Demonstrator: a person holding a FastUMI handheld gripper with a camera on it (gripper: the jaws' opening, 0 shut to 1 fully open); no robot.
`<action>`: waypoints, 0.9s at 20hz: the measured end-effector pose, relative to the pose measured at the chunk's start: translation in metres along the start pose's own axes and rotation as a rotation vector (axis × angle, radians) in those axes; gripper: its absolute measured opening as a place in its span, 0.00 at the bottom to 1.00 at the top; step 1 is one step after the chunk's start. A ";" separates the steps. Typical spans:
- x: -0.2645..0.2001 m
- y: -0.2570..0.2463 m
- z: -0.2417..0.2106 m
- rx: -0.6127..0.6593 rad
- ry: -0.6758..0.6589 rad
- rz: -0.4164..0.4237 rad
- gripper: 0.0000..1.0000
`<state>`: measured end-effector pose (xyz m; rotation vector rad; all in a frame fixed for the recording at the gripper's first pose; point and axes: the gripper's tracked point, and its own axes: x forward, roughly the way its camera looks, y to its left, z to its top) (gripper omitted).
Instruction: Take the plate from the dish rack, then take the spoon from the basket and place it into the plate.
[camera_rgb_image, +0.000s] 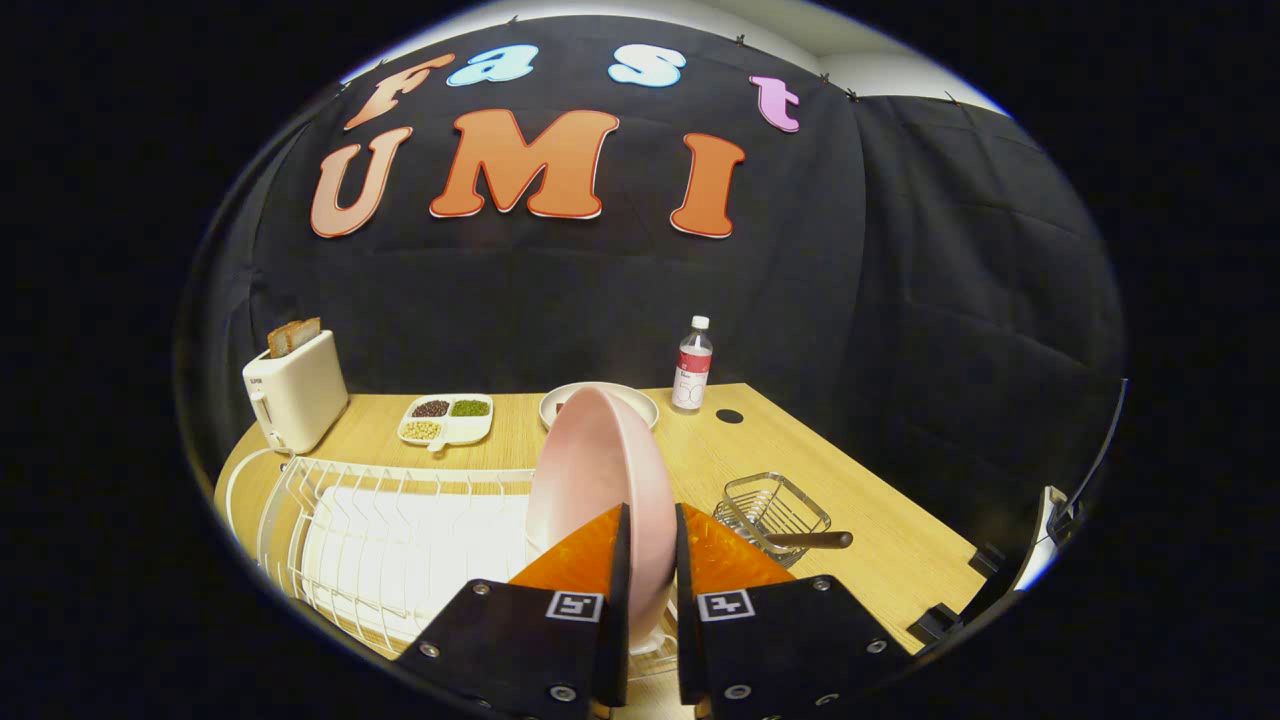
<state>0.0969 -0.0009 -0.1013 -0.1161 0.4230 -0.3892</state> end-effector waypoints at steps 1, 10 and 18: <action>0.000 -0.002 0.006 -0.013 -0.014 -0.024 0.18; -0.008 0.004 0.035 -0.130 -0.087 -0.074 0.08; -0.017 -0.002 0.069 -0.182 -0.174 -0.107 0.08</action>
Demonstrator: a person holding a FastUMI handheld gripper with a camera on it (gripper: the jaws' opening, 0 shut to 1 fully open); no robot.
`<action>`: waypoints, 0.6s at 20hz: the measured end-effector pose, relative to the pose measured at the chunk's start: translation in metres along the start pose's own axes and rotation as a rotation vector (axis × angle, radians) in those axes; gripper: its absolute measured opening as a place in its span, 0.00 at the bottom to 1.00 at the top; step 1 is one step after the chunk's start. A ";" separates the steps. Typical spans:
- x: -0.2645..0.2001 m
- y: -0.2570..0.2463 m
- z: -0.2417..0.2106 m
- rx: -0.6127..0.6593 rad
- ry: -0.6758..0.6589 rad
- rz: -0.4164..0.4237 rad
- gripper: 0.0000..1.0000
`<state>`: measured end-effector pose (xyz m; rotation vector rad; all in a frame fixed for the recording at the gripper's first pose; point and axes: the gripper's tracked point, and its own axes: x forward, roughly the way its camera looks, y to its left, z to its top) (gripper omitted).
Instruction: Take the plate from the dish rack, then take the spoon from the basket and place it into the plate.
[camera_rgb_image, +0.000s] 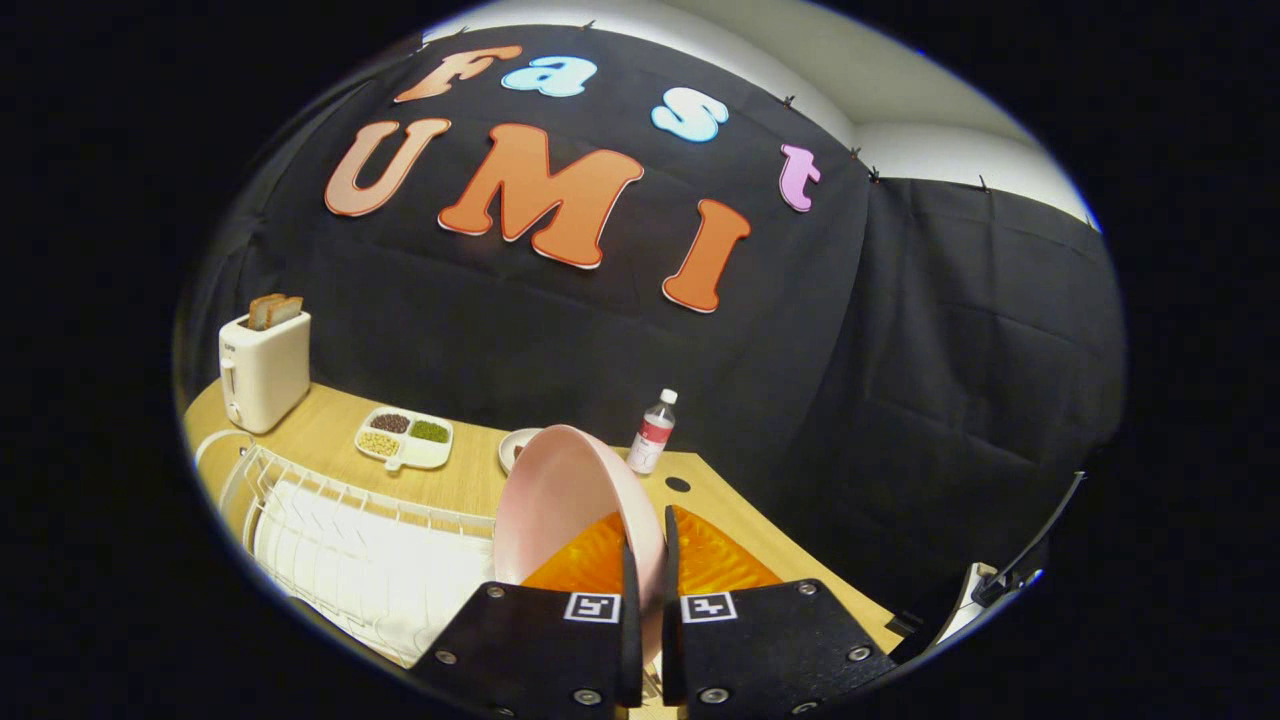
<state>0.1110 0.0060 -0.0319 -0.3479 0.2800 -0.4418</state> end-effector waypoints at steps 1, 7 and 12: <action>-0.003 0.000 0.006 0.009 -0.005 0.008 0.08; -0.038 0.007 0.010 0.129 0.006 0.138 0.08; -0.083 0.016 -0.020 0.261 0.083 0.298 0.08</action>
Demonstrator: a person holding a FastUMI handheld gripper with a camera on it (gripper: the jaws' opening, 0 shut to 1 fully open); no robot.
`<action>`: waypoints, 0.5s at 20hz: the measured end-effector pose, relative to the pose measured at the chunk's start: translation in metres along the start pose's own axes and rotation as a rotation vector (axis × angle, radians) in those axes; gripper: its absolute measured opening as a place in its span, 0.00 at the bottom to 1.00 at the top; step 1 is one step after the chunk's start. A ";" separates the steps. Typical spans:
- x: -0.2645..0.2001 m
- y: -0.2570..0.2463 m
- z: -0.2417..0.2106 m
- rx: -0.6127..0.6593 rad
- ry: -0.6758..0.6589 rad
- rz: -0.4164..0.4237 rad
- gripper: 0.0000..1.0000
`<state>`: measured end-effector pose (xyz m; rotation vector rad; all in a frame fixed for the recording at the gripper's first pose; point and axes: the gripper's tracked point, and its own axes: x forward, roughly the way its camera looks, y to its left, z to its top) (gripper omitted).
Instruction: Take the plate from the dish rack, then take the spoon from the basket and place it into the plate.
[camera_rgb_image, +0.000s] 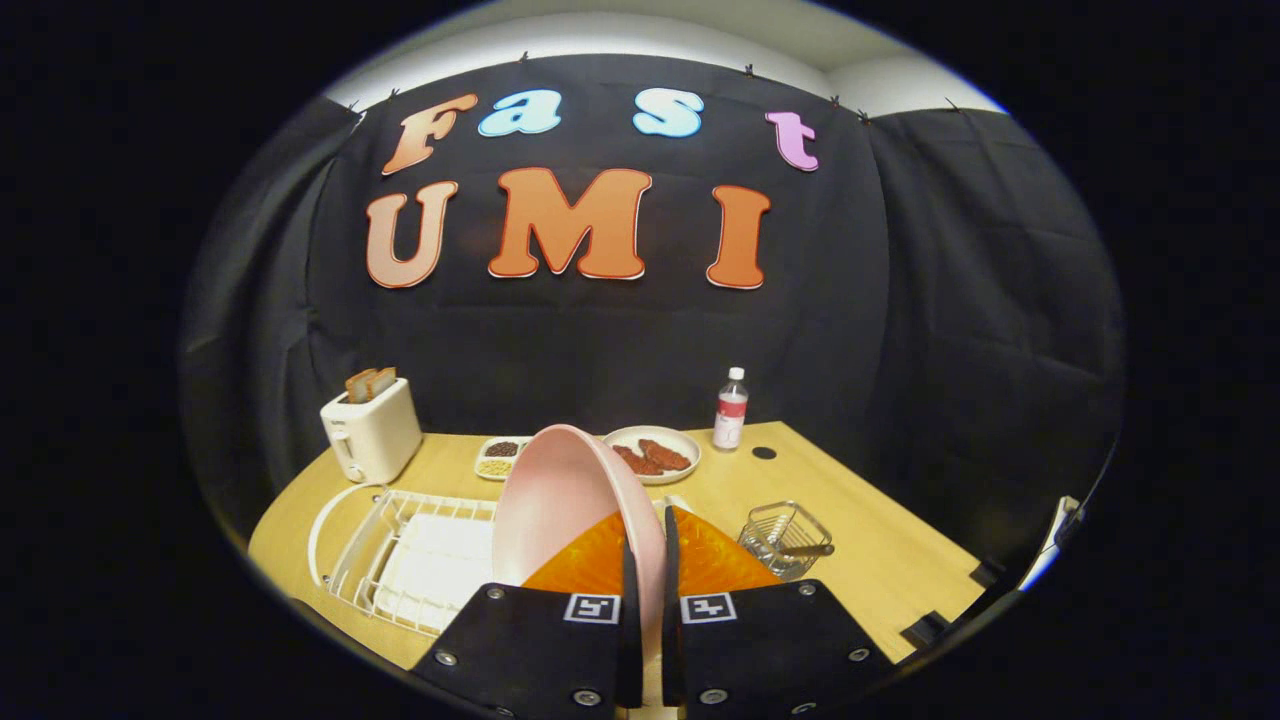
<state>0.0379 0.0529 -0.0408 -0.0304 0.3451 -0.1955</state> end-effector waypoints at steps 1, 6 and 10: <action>-0.008 0.003 -0.010 0.025 0.019 0.030 0.08; -0.047 0.004 -0.063 0.163 0.113 0.151 0.08; -0.071 -0.011 -0.095 0.264 0.146 0.187 0.08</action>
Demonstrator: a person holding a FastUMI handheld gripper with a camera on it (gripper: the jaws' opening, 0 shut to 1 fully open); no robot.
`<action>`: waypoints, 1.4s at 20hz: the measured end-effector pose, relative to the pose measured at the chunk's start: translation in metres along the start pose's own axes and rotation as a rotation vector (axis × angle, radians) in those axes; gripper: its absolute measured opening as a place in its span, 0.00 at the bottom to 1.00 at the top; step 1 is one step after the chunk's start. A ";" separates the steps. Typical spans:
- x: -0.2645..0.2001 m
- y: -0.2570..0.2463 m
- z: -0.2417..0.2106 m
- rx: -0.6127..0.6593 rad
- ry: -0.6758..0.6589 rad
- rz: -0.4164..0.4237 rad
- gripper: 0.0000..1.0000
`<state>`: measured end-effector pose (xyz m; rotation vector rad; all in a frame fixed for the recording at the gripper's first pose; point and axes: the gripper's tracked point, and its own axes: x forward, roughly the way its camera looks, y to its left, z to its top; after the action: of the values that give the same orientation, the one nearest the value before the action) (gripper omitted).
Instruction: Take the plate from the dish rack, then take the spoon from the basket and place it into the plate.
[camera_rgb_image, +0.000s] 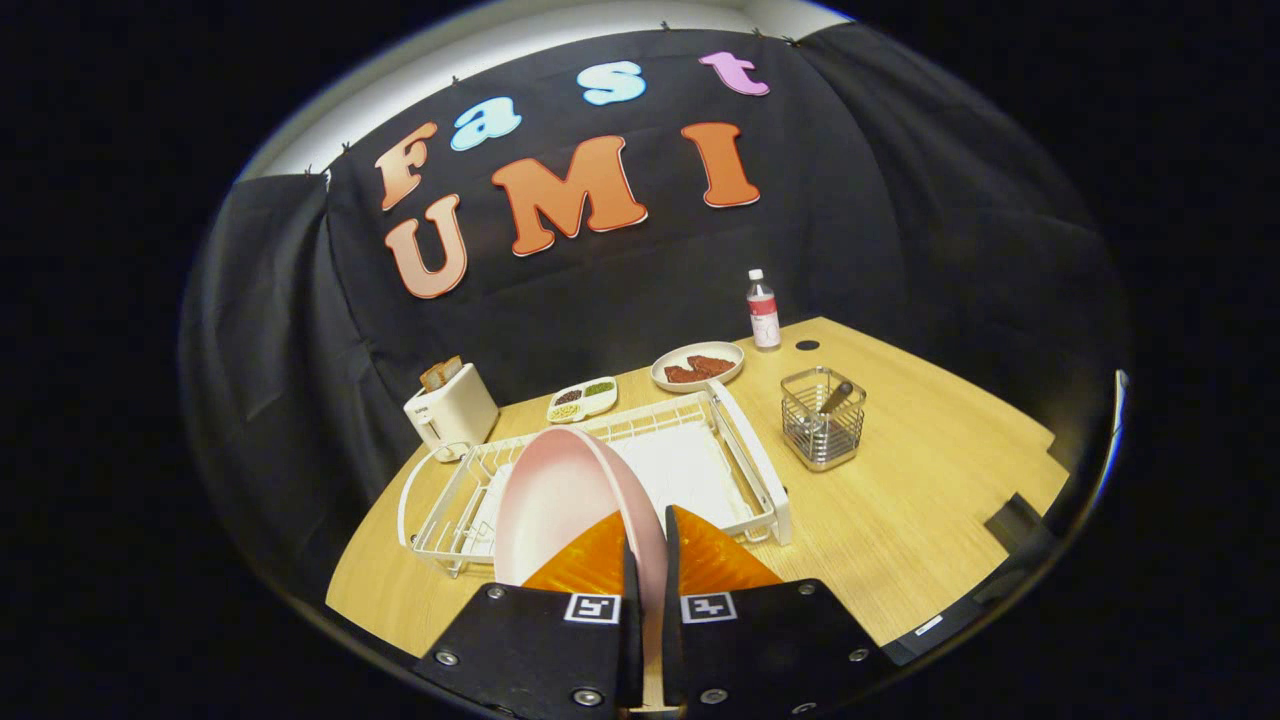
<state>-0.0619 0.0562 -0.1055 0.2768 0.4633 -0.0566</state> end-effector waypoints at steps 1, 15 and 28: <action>-0.005 -0.005 -0.009 0.027 0.010 0.011 0.08; 0.016 -0.024 -0.111 0.242 0.204 0.078 0.08; 0.038 -0.050 -0.136 0.327 0.265 0.001 0.12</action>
<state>-0.0930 0.0462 -0.2521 0.6105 0.7178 -0.0956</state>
